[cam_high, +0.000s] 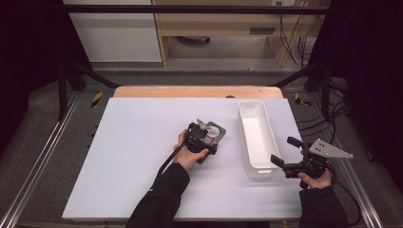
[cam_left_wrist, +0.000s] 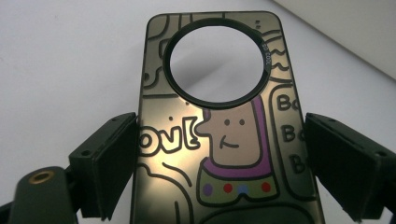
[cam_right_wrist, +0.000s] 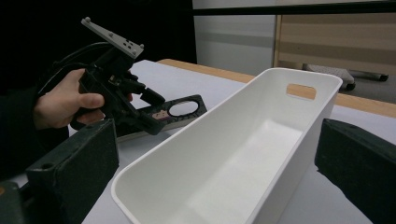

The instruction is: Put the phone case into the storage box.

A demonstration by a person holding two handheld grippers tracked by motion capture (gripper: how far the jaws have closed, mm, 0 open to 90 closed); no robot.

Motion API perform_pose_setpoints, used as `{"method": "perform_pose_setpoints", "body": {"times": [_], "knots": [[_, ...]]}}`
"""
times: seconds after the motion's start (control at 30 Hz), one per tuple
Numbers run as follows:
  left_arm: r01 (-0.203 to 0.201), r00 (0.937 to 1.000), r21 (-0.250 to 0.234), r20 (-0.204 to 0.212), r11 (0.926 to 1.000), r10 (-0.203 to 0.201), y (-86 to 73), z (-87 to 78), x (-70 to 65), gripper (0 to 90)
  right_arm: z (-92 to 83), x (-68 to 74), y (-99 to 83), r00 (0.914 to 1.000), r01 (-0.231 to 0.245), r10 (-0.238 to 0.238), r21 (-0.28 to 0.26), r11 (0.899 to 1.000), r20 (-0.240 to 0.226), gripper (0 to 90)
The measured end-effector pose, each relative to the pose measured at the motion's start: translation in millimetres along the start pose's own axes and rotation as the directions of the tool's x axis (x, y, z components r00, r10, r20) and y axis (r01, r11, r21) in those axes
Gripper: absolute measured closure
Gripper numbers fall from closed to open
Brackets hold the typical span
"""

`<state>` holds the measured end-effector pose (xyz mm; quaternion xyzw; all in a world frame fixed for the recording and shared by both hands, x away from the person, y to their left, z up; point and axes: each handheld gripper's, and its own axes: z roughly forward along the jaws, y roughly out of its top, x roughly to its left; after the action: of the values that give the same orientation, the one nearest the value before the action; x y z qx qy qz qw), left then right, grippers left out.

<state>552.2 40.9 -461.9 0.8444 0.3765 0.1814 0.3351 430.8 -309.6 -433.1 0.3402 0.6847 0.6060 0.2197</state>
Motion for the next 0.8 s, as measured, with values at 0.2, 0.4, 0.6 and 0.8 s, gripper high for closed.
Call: {"method": "perform_pose_setpoints", "body": {"times": [0.2,0.4,0.6,0.8], "knots": [[-0.007,0.9999,-0.031,0.013,0.9995,0.007,0.7,-16.6,4.0,11.5,-0.3,0.7,0.6,1.0000,-0.001,0.001,0.000,1.000,-0.001,0.4],[-0.014,0.9996,-0.062,0.024,0.9980,0.015,-0.6,-33.5,8.5,11.5,0.3,1.6,0.9,1.0000,0.004,-0.004,0.000,1.000,-0.004,0.4],[-0.032,0.9981,-0.092,0.050,0.9953,0.036,-3.1,-52.3,11.1,11.5,0.7,2.8,1.6,0.9999,0.010,-0.010,0.000,1.000,-0.007,0.4],[-0.060,0.9945,-0.125,0.078,0.9903,0.070,-7.8,-74.5,13.1,11.5,1.5,4.3,2.1,0.9998,0.016,-0.016,0.004,1.000,-0.015,0.4]]}}
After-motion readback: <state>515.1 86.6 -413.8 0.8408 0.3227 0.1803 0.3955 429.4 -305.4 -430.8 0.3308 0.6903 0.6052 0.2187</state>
